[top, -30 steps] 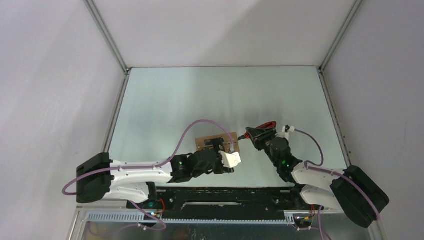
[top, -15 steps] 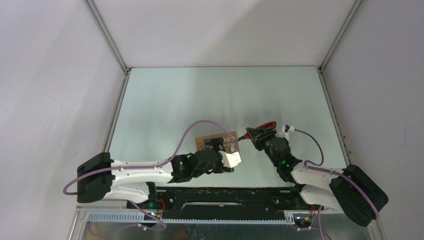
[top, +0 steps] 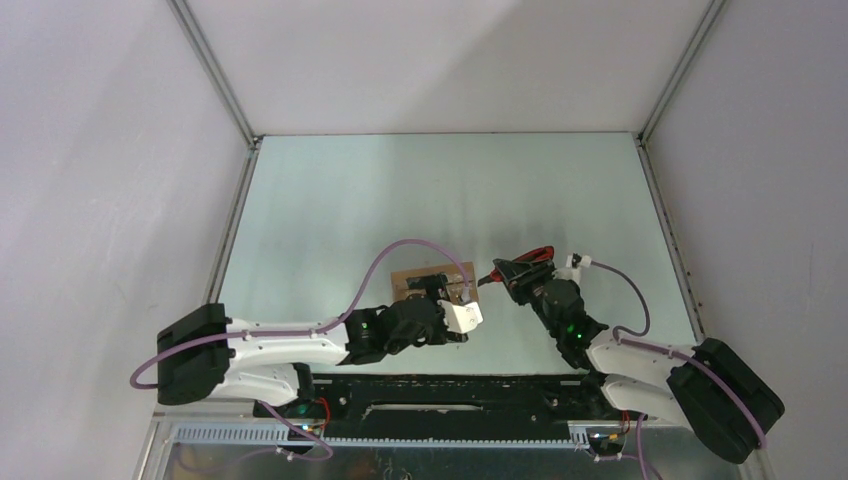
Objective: Unpack the express box
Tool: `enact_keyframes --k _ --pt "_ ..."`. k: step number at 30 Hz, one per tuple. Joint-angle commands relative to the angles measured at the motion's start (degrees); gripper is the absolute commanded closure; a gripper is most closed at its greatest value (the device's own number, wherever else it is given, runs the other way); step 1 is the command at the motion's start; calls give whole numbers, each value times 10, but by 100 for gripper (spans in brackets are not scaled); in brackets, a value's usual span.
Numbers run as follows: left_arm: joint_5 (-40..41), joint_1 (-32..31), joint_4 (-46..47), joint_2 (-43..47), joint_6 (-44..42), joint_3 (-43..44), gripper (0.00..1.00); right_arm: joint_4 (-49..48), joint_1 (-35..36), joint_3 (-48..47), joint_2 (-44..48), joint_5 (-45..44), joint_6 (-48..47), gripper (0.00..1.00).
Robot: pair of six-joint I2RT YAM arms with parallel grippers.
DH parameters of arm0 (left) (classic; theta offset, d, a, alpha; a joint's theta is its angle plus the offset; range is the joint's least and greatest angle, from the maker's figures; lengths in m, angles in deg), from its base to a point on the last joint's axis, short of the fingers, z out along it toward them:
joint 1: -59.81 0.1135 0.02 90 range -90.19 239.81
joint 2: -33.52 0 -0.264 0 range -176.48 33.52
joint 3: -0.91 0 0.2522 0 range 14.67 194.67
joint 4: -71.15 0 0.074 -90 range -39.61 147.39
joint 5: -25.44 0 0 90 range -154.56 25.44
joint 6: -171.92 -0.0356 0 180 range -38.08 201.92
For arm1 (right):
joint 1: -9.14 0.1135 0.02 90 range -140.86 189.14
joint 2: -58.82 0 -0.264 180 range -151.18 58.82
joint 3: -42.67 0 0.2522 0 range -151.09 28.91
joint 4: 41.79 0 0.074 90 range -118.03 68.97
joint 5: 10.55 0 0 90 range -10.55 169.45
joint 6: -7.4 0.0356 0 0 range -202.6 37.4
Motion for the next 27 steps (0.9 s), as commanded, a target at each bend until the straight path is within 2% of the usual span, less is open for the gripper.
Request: enact_keyframes --k 1,20,27 --pt "7 3 24 -3 -6 14 0 -16 5 2 16 -15 0 100" --pt "-2 4 21 0 0 14 0 -47 7 2 13 -32 9 100" --pt "-3 3 20 -1 1 14 0 -69 9 1 -17 -26 11 100"
